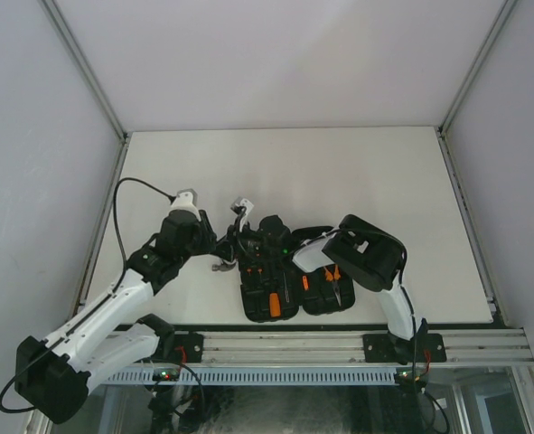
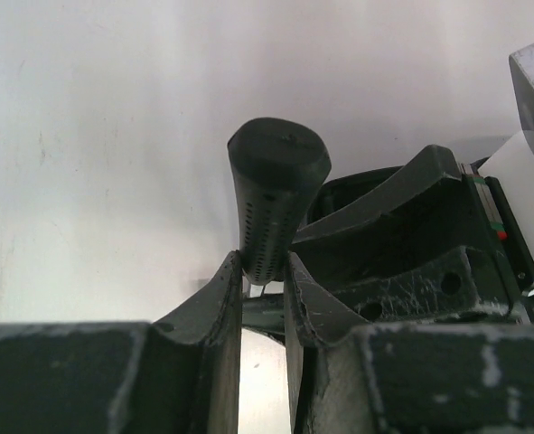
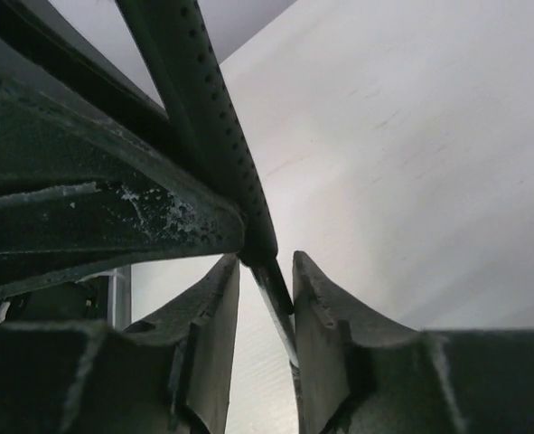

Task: Sort the tools into containers
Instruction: Adjust the hammer.

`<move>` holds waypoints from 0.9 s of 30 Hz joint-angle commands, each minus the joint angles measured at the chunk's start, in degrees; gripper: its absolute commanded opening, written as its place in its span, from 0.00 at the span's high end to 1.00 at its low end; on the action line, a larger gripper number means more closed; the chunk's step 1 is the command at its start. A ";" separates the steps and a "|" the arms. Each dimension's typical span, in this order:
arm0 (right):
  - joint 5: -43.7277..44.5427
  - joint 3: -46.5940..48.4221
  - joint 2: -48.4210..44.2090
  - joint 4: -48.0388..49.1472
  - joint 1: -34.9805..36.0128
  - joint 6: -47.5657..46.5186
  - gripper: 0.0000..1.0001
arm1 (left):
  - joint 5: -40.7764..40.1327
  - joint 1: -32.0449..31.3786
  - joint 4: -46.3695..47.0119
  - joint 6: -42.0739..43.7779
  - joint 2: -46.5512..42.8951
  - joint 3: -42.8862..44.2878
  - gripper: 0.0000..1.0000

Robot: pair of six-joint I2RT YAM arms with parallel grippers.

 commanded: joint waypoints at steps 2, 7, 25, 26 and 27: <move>-2.25 2.61 0.80 1.95 -0.16 0.71 0.78 | 0.46 -0.30 1.33 -1.50 -2.95 -0.28 1.00; -3.66 2.58 -1.49 1.35 -0.15 0.67 0.99 | 0.55 -0.30 -0.66 -2.43 -6.25 0.63 0.99; 2.96 -8.51 -37.47 -22.11 1.67 -3.45 1.00 | 17.44 -0.30 -5.83 -2.75 -28.91 9.76 0.33; 2.04 -9.20 -39.86 -23.88 2.01 -3.68 1.00 | 20.31 -0.30 -4.07 -3.03 -29.22 10.04 0.32; 1.10 -9.36 -42.35 -25.88 2.58 -4.16 1.00 | 23.00 -0.30 -2.21 -3.36 -29.40 10.25 0.31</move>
